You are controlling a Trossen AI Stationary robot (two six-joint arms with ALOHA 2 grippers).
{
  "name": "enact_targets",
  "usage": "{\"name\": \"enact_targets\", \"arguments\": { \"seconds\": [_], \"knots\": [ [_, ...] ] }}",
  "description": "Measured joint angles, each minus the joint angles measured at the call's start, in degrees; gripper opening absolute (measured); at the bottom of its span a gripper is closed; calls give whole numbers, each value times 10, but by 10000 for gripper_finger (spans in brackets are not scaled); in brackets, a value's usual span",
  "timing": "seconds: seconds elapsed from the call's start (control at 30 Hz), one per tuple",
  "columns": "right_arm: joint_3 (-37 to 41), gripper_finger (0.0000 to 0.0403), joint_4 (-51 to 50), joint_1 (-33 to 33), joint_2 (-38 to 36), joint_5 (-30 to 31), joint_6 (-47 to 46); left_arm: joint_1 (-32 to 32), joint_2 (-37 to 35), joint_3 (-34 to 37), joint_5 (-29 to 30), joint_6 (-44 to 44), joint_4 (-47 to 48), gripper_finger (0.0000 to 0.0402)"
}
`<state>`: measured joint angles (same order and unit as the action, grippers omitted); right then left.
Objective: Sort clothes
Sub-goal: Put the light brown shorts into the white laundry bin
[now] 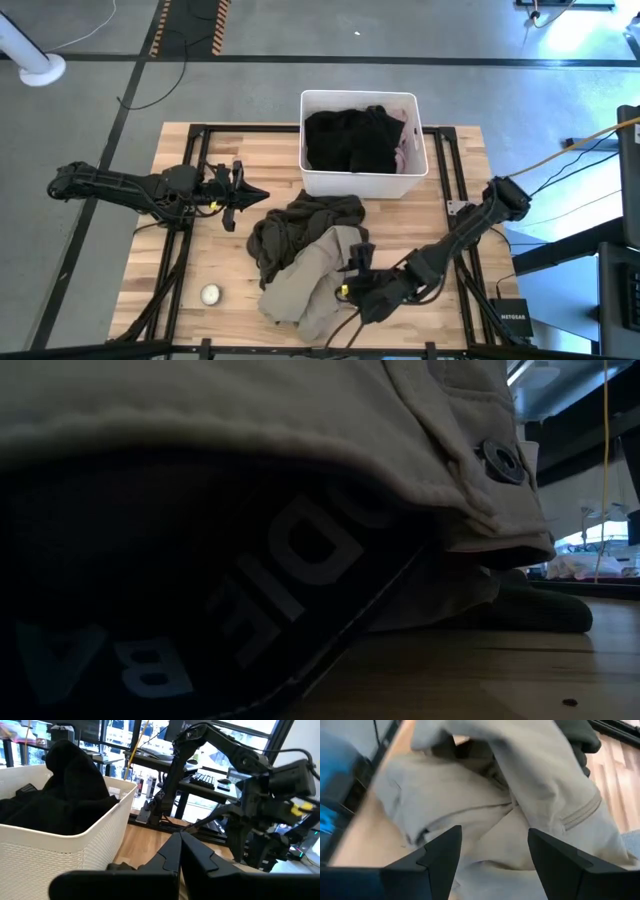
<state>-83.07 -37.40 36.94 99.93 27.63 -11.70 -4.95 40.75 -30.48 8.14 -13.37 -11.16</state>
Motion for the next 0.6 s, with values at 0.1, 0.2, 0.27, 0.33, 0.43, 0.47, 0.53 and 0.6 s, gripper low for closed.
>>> {"name": "enact_targets", "arguments": {
  "seconds": [0.1, 0.2, 0.27, 0.33, 0.43, 0.47, 0.53, 0.6],
  "knots": [
    [-10, 246, 3, -15, 10, 2, 28, 0, 0, 0, 0, 0, 0, 0],
    [-22, 246, 5, -30, 13, 2, 31, 0, 0, 0, 0, -2, 2, 0],
    [-22, 246, 2, -34, 13, -11, 31, 0, 0, 0, 0, -2, 5, 0],
    [-22, 246, 0, -32, 13, -36, 30, -1, 0, 0, 0, -11, 10, 0],
    [-22, 246, 0, -16, 13, -76, 13, -1, 0, 0, 0, -15, 22, 0],
    [-22, 246, -1, -8, 13, -83, 6, -1, 0, 0, 0, -16, 25, 0],
    [-22, 246, -5, 9, 13, -87, -3, -1, 0, 0, 0, -19, 27, 0],
    [-22, 246, -9, 28, 13, -74, -3, -1, 0, 0, 0, -21, 26, 0]
  ]
}}
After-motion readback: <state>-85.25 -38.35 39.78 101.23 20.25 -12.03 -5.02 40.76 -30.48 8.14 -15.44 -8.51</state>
